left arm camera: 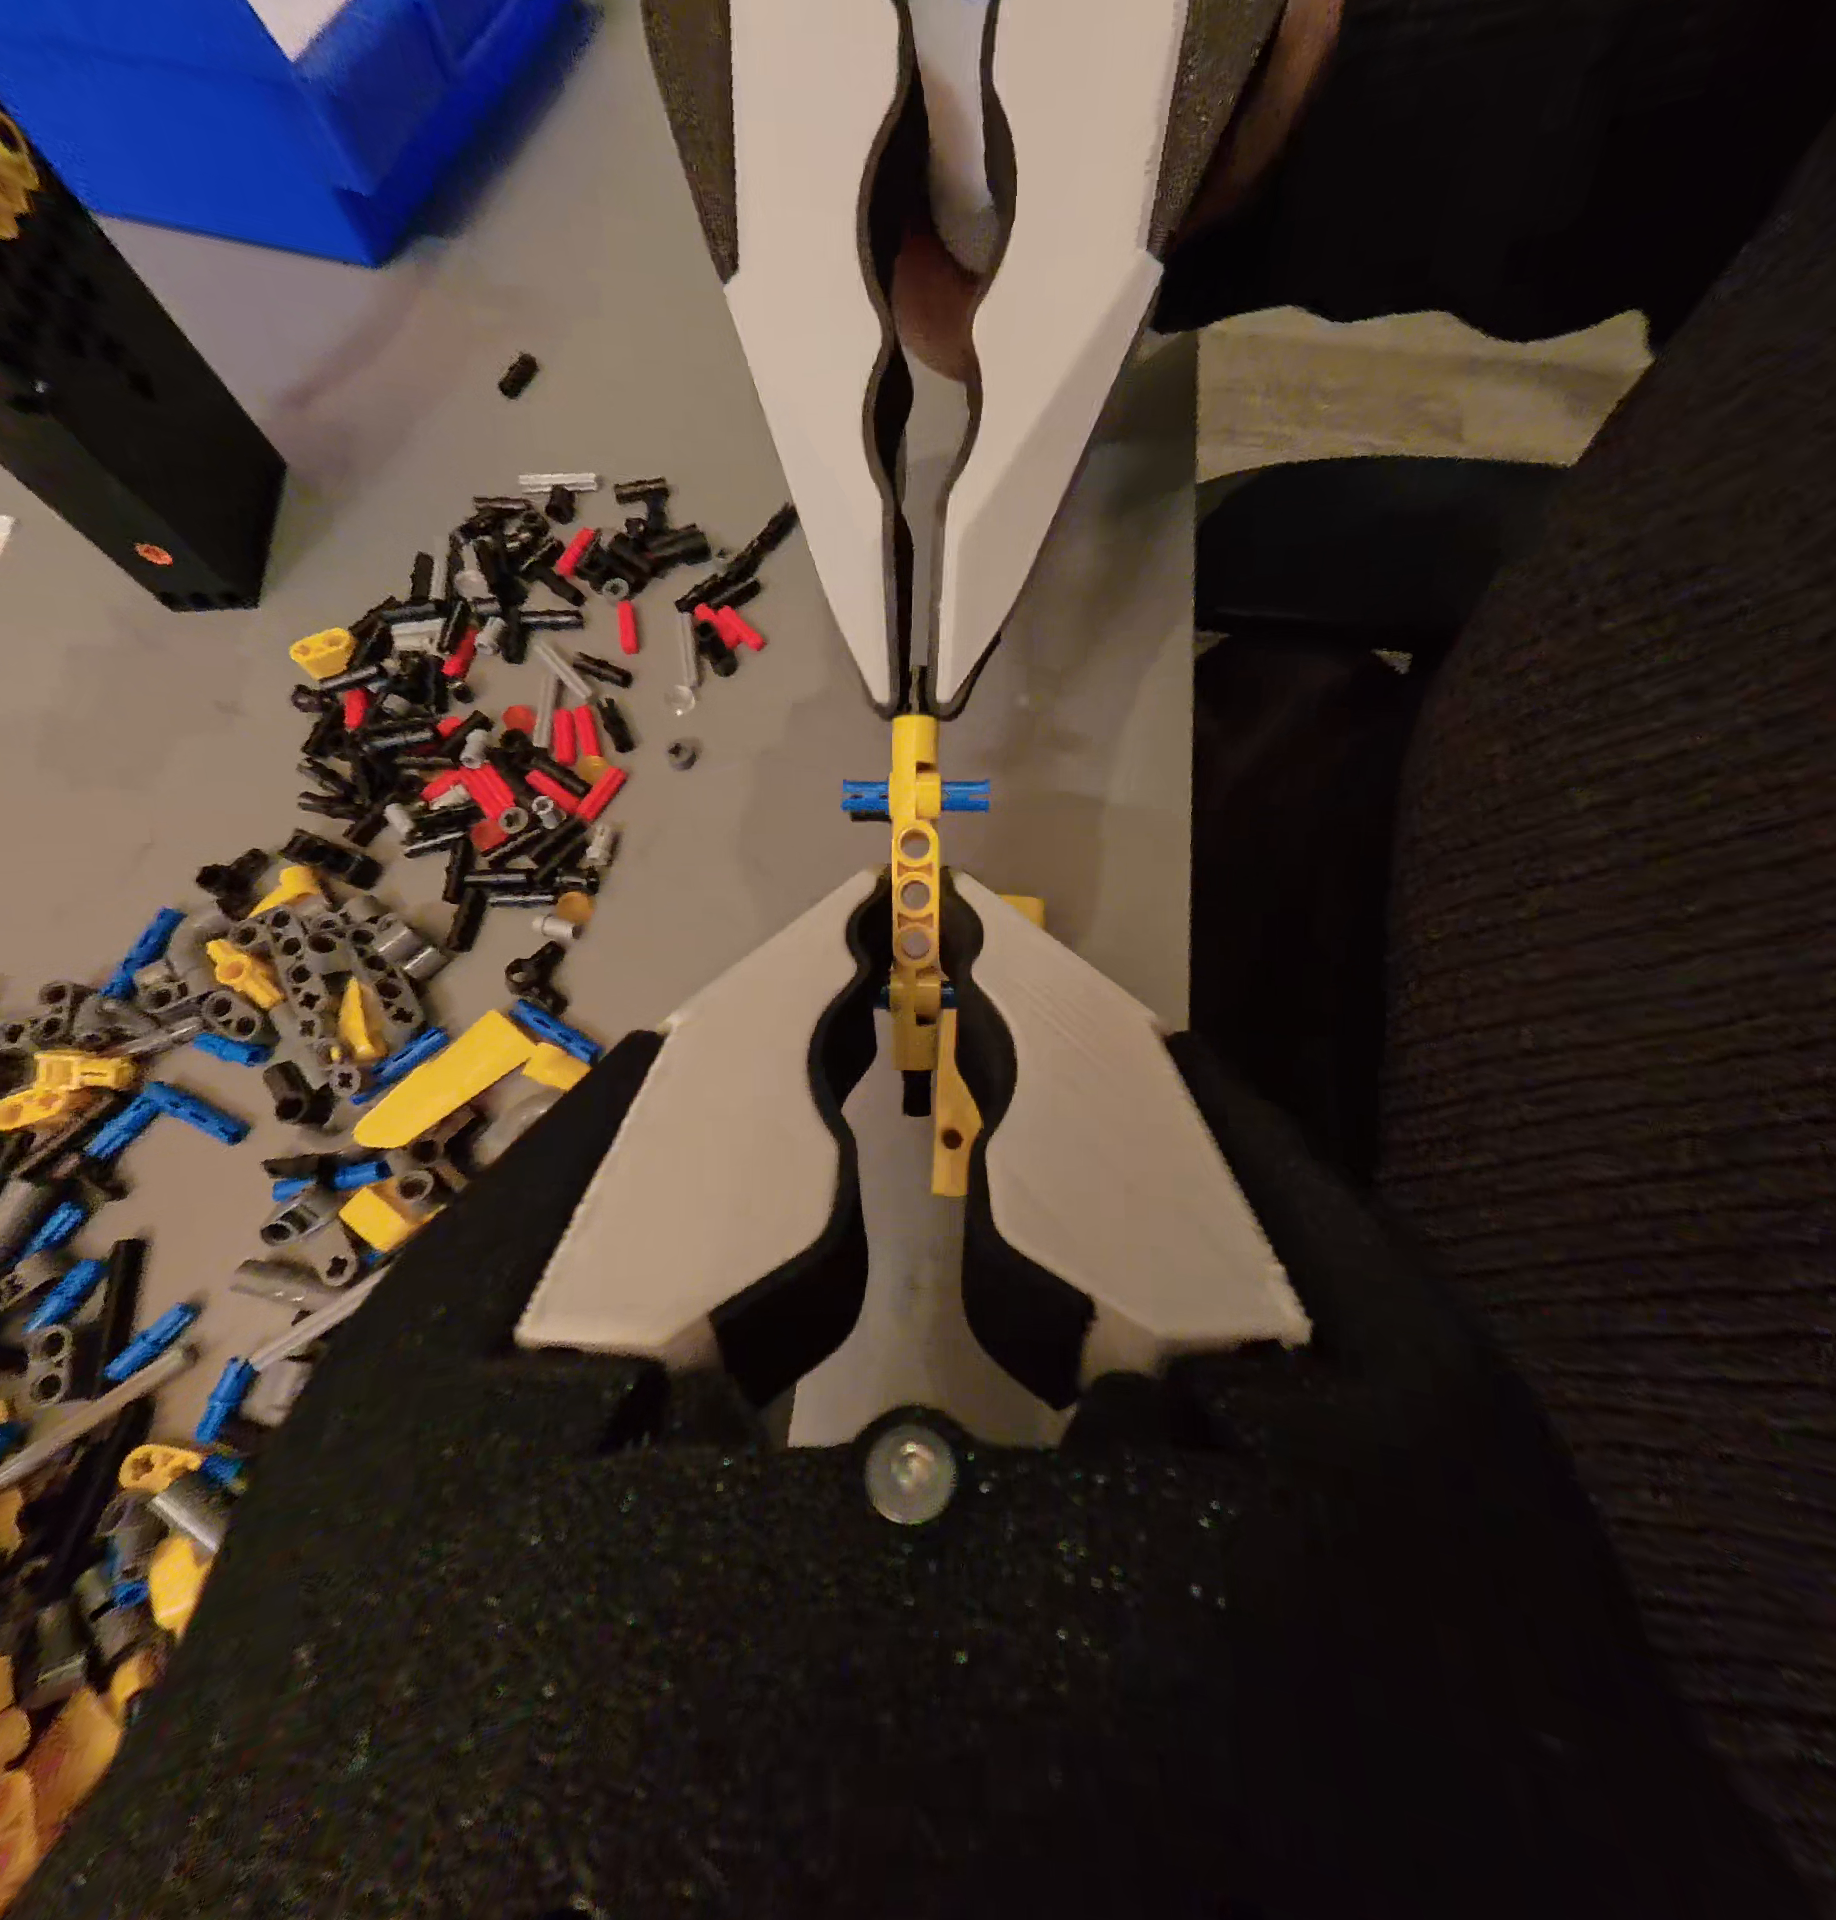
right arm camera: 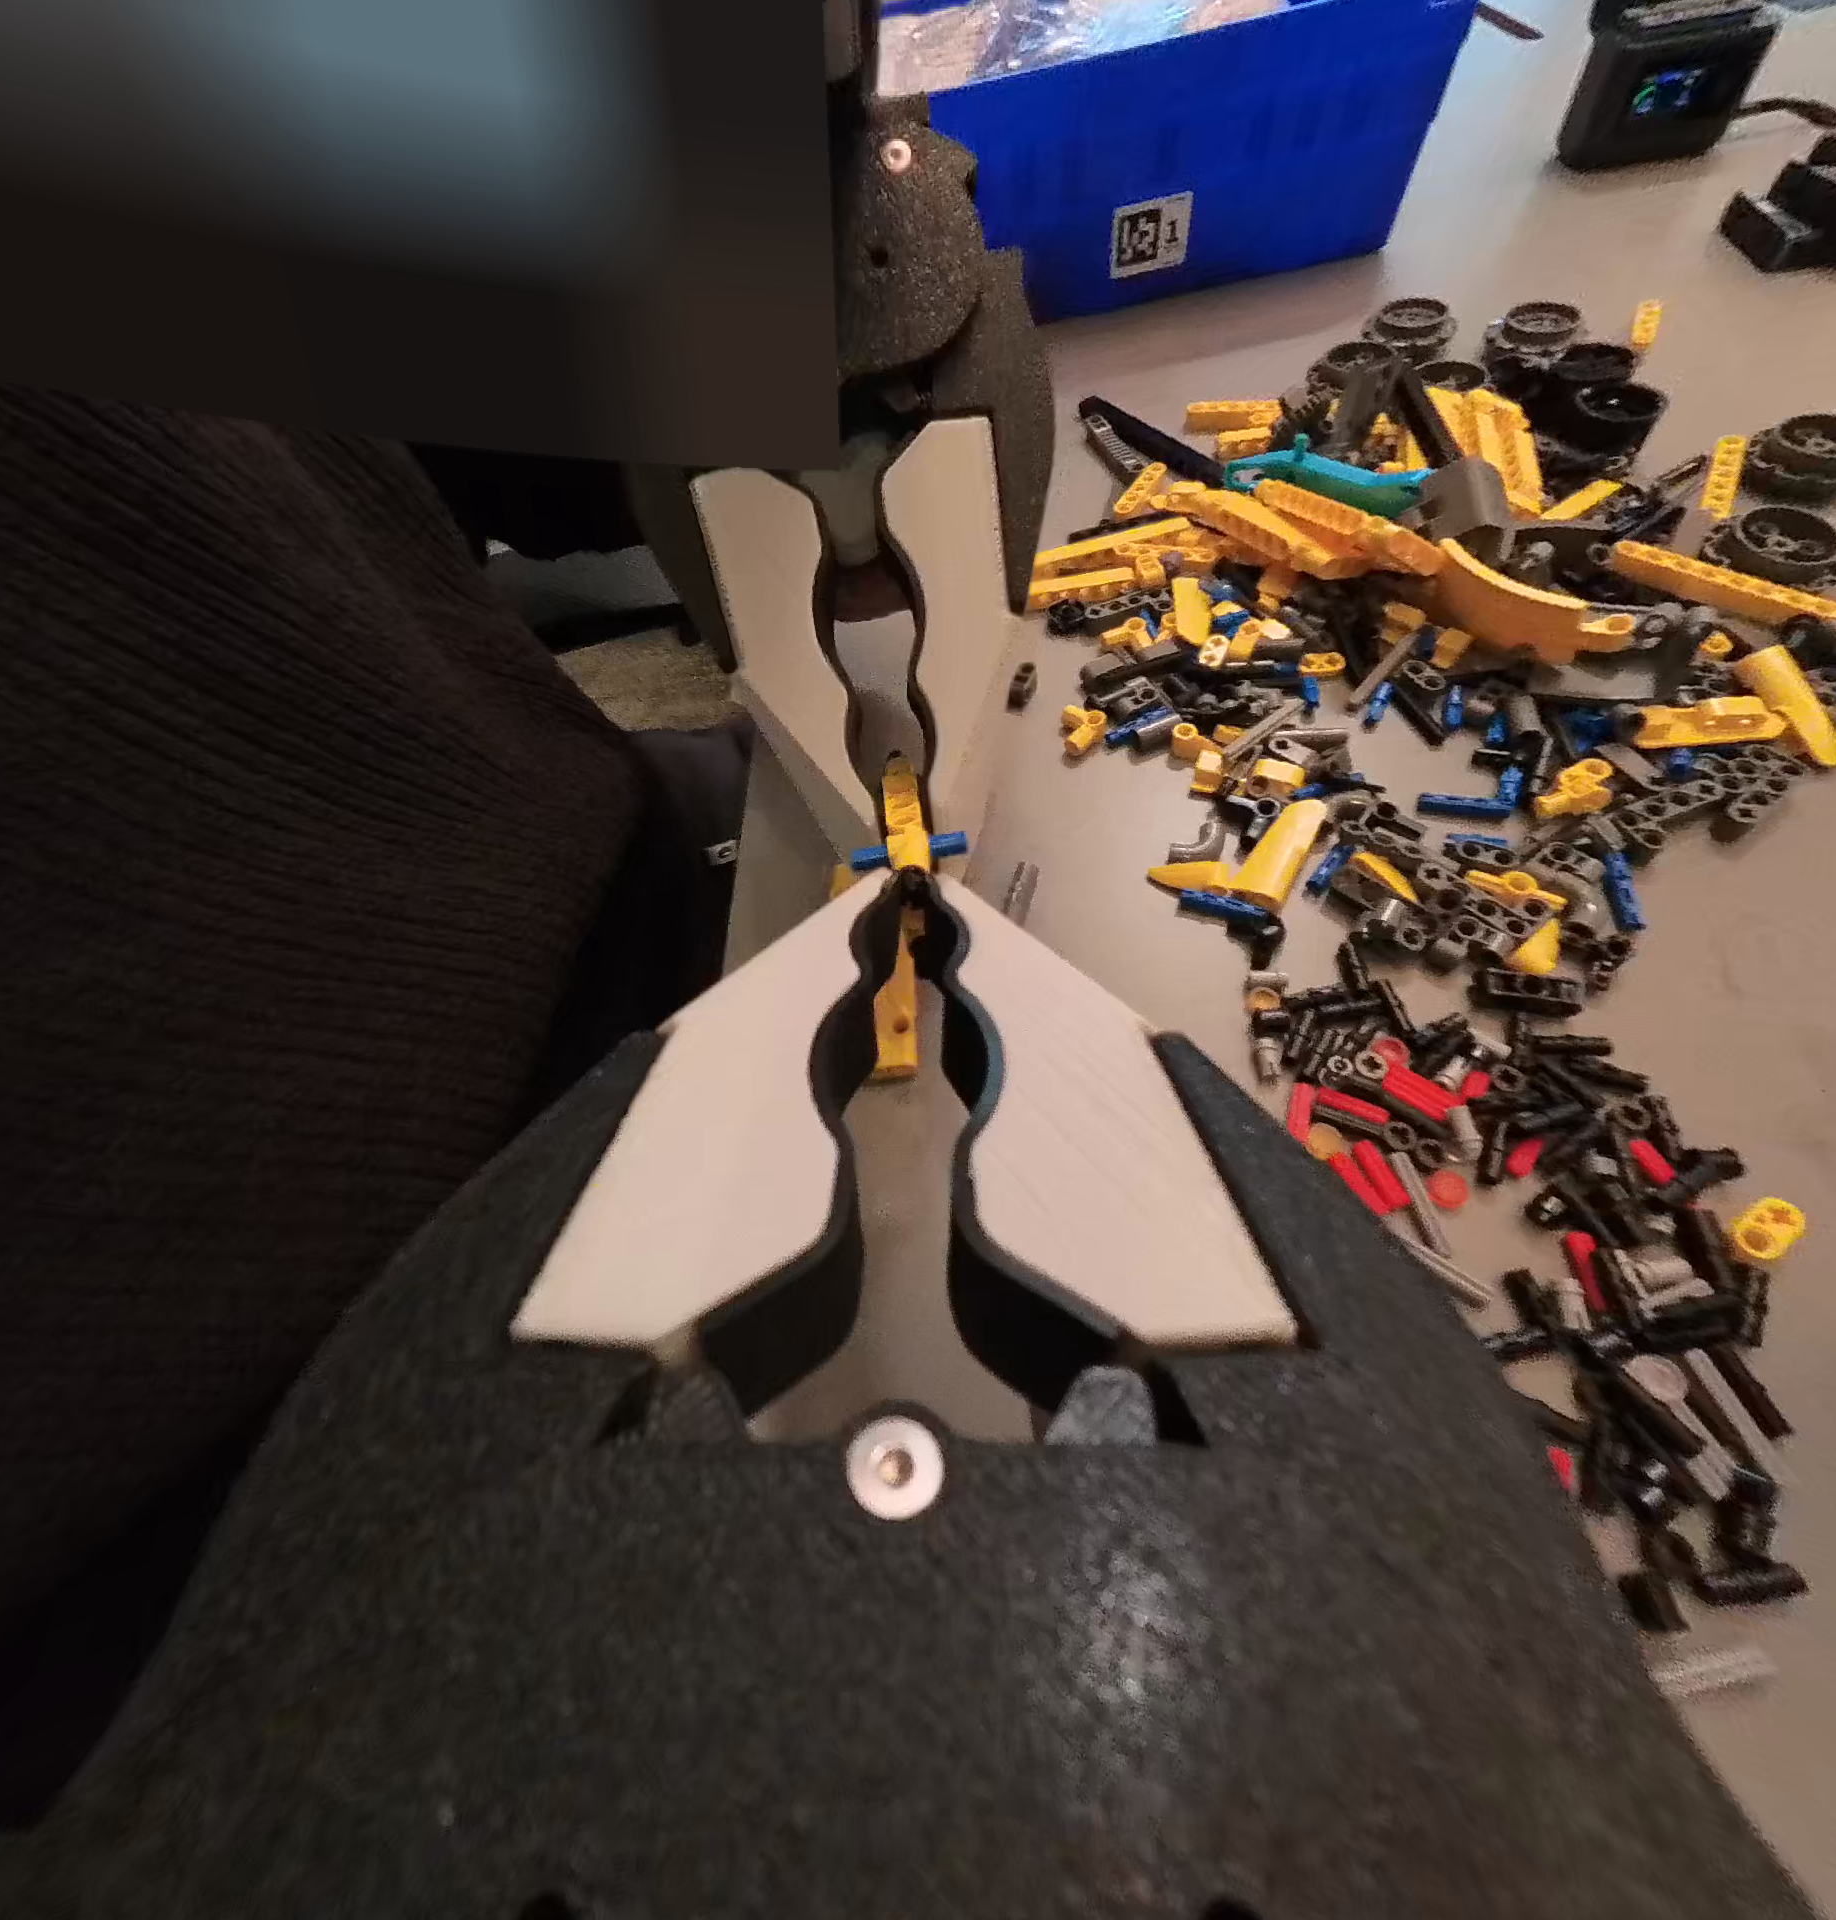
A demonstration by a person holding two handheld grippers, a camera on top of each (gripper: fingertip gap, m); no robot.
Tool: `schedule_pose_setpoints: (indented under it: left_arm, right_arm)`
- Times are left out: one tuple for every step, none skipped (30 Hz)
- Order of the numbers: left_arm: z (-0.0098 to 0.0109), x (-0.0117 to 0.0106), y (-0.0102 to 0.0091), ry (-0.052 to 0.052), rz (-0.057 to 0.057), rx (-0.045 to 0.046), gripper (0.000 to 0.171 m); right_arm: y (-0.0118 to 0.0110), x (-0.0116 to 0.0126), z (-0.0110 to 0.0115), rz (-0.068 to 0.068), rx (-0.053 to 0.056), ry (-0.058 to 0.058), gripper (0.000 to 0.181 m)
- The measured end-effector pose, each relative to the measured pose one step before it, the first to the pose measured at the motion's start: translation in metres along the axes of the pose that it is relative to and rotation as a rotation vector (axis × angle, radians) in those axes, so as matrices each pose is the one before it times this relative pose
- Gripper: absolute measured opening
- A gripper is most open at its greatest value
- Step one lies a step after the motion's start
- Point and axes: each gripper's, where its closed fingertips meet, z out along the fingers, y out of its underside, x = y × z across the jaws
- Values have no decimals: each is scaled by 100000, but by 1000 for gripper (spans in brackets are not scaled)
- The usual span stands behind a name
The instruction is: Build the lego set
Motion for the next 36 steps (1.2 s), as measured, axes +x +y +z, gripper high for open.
schedule_pose_setpoints:
  left_arm:
    - [-7,-107,116,-503,1041,-873,7]
    - [-33,125,-12,2194,-1536,509,7]
    - [-114,226,-162,4096,-4214,1844,7]
    - [-132,312,-235,5299,-4734,2737,7]
    - [-117,177,-135,4522,-4082,2223,7]
    - [-39,19,-50,3199,-3363,1913,7]
    - [-21,86,-45,4217,-4528,1923,7]
    - [-43,158,-122,4826,-4652,2432,7]
    - [-31,180,-83,4573,-4210,2001,7]
    - [49,109,86,2840,-2148,662,7]
    - [21,174,21,2877,-2572,586,7]
    - [-3,199,-36,2600,-2310,509,7]
    - [13,111,-19,1541,-1765,222,7]
    - [-13,-295,3,-2404,1009,-260,7]
    - [-22,-408,32,-4443,2596,-1304,7]
    - [-9,-449,-54,-6052,3678,-1484,7]
    - [28,-409,-130,-7094,5360,-1550,7]
    - [10,-177,-122,-4534,3633,-1687,7]
    - [-20,-326,-105,-5011,4371,-1338,7]
    - [28,-121,-4,-2328,2456,-1209,7]
    - [-3,82,-60,912,-796,-155,7]
    - [-72,273,-201,3435,-2833,1465,7]
    - [-11,323,-92,4245,-3678,1196,7]
    - [23,208,-88,3032,-2873,1258,7]
    - [58,286,-51,3110,-2865,869,7]
    - [-44,325,-143,3806,-3151,1175,7]
    - [-25,494,-168,4891,-3522,1430,7]
    - [-26,585,-59,6282,-4863,1075,6]
    - [-402,355,312,5941,-4733,326,6]
    - [-618,-482,790,641,-4006,-786,6]
    - [-620,-919,509,-3726,-2154,1517,6]
    - [-424,110,-92,1476,-2729,3003,6]
    - [-225,-14,-270,-440,-824,1785,6]
    - [-93,-624,-74,-5141,2773,-625,6]
    - [-28,-528,-76,-4135,2581,-769,6]
    - [-34,-186,-309,-1276,118,869,6]
  right_arm:
    - [73,29,50,475,525,-667,4]
    - [-12,-2,45,880,1401,-1143,3]
    - [-151,-78,-34,618,2281,-1475,3]
    - [-262,-127,-66,111,2688,-1399,3]
    - [-238,-79,-22,-504,2197,-877,3]
    - [-145,54,35,-1266,1392,89,3]
    - [-94,120,30,-1705,1234,409,3]
    - [-125,73,26,-1243,1586,-155,3]
    - [-123,26,14,-634,1541,-491,3]
    - [1,11,31,-133,724,-905,3]
    - [32,-59,21,355,554,-1269,3]
    - [-33,-56,-5,960,1014,-1093,3]
    - [-41,-32,-13,1911,710,-1000,2]
    - [48,111,-9,2810,88,-73,2]
    - [112,239,-10,3464,-24,658,2]
    - [87,249,-60,4527,660,298,2]
    - [3,207,-141,5341,1427,-439,2]
    - [-56,85,-152,5483,1834,-1285,2]
    - [-81,80,-134,4987,1591,-891,2]
    - [-19,81,-76,3673,861,-284,2]
    - [-27,-14,-65,3224,568,-641,2]
    - [-118,-123,-44,2646,1321,-1024,2]
    - [-106,-158,-51,1479,1217,-974,2]
    - [-32,-110,-27,-43,383,-226,2]
    - [-42,-99,-35,-1460,102,262,2]
    - [-77,-160,-43,-1463,310,174,1]
    - [-129,-273,-10,-1145,588,-432,2]
    - [-181,-286,-89,-1830,741,-308,2]
    - [-684,-61,-611,-1188,3579,699,2]
    - [-1622,418,-1717,782,8772,2041,2]
    - [-1762,799,-2176,790,8795,3460,2]
    - [-399,1032,-1445,-2790,1286,6229,2]
    - [740,501,-383,-2479,-3767,4385,3]
    - [708,-322,325,-400,-2575,342,3]
    - [640,-285,560,-1741,-2606,1424,3]
    - [596,32,479,-2663,-3351,2946,3]
